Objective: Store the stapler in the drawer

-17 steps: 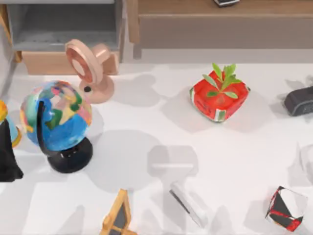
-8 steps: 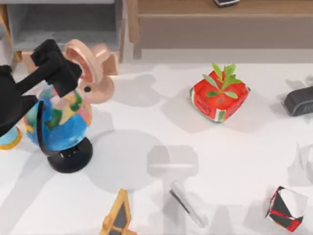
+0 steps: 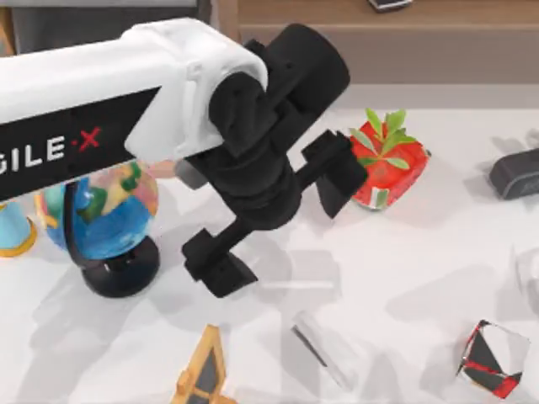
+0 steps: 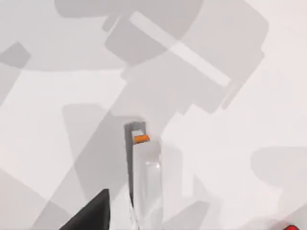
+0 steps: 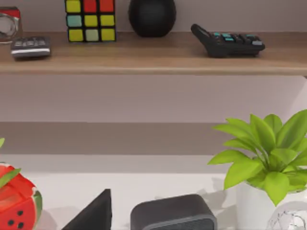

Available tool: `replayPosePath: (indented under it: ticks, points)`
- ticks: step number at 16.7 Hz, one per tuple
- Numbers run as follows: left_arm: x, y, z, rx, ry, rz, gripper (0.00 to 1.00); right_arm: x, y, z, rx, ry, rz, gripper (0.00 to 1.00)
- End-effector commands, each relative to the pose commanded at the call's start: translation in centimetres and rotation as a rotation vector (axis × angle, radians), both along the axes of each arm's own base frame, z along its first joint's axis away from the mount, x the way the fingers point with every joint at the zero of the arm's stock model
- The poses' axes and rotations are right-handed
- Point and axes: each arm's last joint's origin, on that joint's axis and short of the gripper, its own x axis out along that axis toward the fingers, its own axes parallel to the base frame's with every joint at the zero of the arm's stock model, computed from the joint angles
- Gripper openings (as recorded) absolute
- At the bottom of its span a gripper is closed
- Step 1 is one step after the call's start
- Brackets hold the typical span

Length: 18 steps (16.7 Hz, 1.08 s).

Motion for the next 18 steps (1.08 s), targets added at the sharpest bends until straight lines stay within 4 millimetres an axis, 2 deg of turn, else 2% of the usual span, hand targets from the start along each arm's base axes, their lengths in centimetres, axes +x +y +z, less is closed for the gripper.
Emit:
replayPosePath:
  ticks: [3,6,12,18]
  points:
    - [-1.8,-4.8,-3.7,0.137,0.118,0.048,1.0,0.0,0.0,0.0,0.0,0.0,0.0,1.0]
    - [-3.5,-7.0,-6.1,0.232,0.162,0.068,1.0,0.0,0.0,0.0,0.0,0.0,0.0,1.0]
    - [-3.6,-7.0,-6.5,0.243,0.166,0.07,1.0,0.0,0.0,0.0,0.0,0.0,0.0,1.0]
    - [-3.7,-7.2,-10.9,0.24,0.163,0.069,1.0,0.0,0.0,0.0,0.0,0.0,0.0,1.0]
